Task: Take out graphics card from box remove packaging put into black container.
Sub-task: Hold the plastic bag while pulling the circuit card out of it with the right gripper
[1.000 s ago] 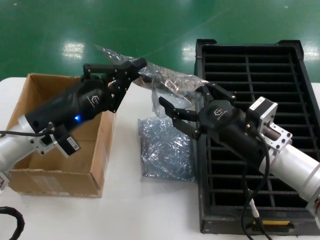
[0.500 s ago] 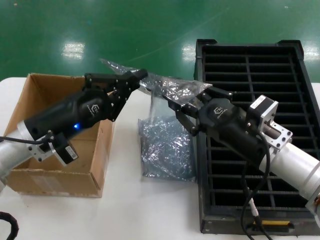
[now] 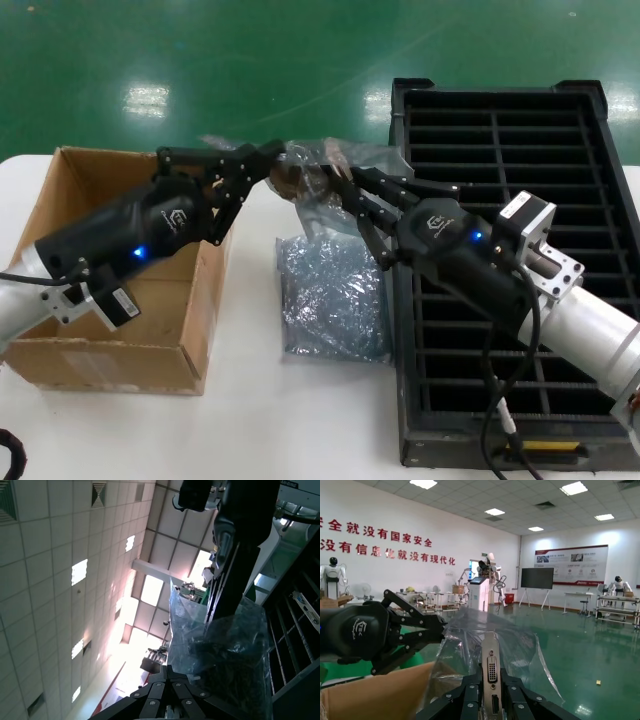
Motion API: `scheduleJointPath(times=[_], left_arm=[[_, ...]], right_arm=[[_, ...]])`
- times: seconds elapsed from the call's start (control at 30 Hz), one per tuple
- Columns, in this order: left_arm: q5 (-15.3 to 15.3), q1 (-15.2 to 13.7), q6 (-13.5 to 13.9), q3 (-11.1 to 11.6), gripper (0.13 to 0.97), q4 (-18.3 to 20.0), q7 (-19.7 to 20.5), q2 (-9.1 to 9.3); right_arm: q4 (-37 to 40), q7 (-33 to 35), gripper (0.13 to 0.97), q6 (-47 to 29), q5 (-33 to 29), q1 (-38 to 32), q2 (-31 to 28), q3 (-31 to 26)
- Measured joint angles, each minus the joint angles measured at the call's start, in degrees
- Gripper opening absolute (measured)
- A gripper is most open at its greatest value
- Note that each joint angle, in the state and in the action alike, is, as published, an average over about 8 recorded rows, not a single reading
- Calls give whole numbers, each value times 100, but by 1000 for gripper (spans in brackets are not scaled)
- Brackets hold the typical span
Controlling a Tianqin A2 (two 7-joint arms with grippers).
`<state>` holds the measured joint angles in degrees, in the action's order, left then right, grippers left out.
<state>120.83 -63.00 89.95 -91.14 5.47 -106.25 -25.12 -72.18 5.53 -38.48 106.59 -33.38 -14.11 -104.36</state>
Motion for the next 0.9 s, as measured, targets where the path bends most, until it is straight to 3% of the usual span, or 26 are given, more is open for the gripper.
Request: scheduleJointPath(times=[0.47,0.9], left_arm=[[1068,211,0,-959,138,375,136,-21],[1485,181,0,-1397,138,344,14,-31]], right_arm=[[-33,-60,197,25,-19,26,-16,-7],[-83,-74,273,30,3,55,-19,16]])
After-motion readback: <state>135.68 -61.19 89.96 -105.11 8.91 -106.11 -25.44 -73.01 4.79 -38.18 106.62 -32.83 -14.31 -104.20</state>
